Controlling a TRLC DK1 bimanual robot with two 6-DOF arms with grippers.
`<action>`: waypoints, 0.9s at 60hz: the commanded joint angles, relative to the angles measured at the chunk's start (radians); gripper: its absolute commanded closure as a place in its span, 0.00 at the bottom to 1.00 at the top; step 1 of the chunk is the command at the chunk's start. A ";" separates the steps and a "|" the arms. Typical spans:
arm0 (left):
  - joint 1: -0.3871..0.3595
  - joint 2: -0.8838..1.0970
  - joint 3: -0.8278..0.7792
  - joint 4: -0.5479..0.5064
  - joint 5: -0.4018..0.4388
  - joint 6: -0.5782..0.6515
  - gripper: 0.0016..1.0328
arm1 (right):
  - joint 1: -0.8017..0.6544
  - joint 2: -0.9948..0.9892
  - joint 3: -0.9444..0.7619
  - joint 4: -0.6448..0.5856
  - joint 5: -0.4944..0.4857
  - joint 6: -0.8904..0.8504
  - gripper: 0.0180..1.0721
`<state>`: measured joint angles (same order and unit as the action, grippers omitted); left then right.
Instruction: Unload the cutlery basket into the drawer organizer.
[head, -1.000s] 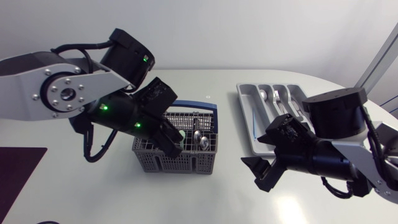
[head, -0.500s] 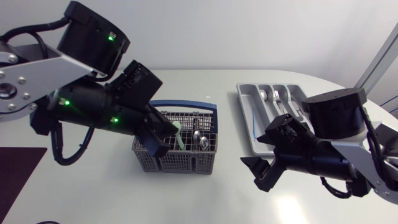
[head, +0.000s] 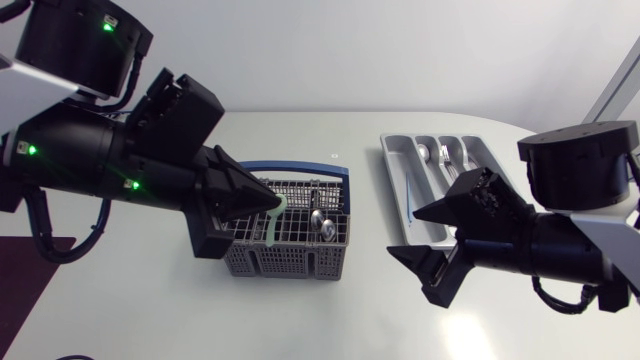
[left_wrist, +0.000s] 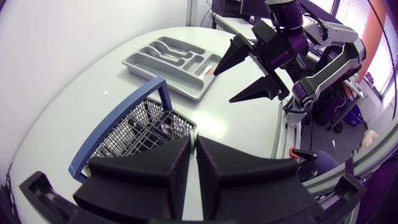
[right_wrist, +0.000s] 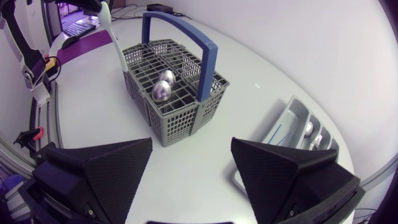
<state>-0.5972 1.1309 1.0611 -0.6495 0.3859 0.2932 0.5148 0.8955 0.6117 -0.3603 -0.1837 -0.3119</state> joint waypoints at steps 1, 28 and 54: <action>0.008 0.018 0.022 0.007 0.013 0.027 0.90 | -0.006 0.006 0.010 -0.002 -0.007 -0.015 0.13; 0.037 0.084 0.042 0.080 0.108 0.018 0.90 | -0.002 0.022 0.022 0.041 -0.088 -0.012 0.13; 0.211 0.184 0.080 0.110 0.544 -0.043 0.90 | -0.085 -0.012 0.031 0.089 -0.264 -0.032 0.10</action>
<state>-0.4053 1.2858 1.1019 -0.5465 0.8604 0.2802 0.4446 0.8936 0.6163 -0.2981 -0.4194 -0.3225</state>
